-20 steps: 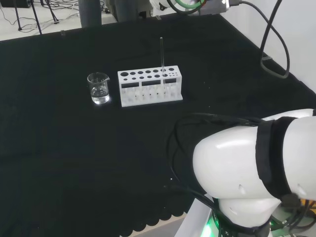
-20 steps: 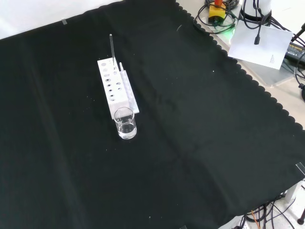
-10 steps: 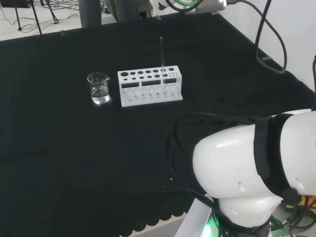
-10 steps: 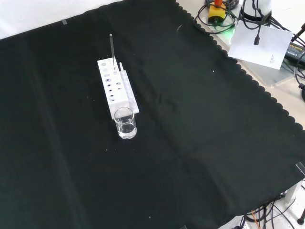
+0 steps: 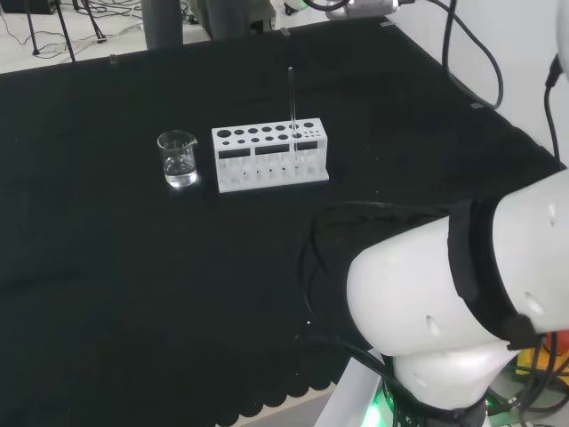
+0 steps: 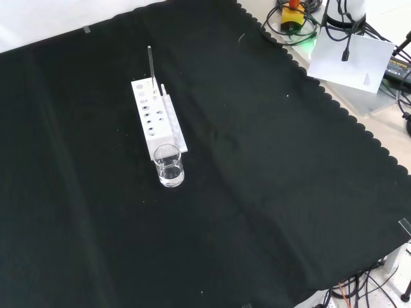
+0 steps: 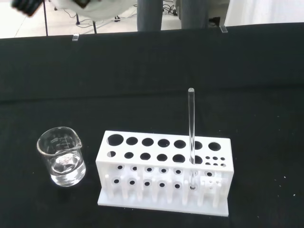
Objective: Take the glass rod from the white test tube rack.
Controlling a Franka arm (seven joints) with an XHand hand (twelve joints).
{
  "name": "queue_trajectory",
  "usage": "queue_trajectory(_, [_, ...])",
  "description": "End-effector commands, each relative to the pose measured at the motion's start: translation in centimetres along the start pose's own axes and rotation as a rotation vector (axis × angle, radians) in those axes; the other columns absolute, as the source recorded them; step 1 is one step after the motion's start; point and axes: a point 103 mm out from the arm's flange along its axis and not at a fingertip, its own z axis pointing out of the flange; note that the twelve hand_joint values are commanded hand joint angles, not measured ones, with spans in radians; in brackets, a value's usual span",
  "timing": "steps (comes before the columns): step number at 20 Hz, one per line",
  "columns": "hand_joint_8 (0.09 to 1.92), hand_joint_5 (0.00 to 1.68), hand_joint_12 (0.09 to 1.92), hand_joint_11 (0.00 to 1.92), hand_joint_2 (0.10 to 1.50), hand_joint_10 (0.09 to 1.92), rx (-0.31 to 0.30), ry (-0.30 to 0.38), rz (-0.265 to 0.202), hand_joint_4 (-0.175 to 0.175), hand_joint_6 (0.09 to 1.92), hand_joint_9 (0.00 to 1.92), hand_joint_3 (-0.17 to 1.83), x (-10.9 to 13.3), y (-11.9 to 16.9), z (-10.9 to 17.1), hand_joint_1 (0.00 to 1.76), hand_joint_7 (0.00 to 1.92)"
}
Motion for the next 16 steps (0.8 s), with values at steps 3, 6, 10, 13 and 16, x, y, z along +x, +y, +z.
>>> queue_trajectory(3, [0.29, 0.00, 0.96, 0.00, 0.75, 0.64, 0.012, 0.012, 0.002, -0.175, 0.09, 0.00, 0.64, -1.9, 6.5, 1.8, 0.76, 0.00])
queue_trajectory(6, [0.30, 0.00, 0.96, 0.00, 0.76, 0.64, 0.025, 0.008, 0.002, -0.175, 0.09, 0.00, 0.64, -2.2, 8.5, 2.5, 0.75, 0.00])
queue_trajectory(10, [0.31, 0.00, 0.96, 0.00, 0.77, 0.64, 0.030, 0.008, -0.008, -0.175, 0.09, 0.00, 0.63, -2.5, 10.6, 3.3, 0.74, 0.00])
queue_trajectory(13, [0.31, 0.00, 0.96, 0.00, 0.78, 0.64, 0.041, -0.005, -0.015, -0.175, 0.09, 0.00, 0.63, -2.7, 11.9, 3.7, 0.73, 0.00])
queue_trajectory(16, [0.31, 0.00, 0.96, 0.00, 0.78, 0.64, 0.058, -0.022, -0.021, -0.175, 0.09, 0.00, 0.63, -2.8, 12.9, 4.3, 0.73, 0.00])
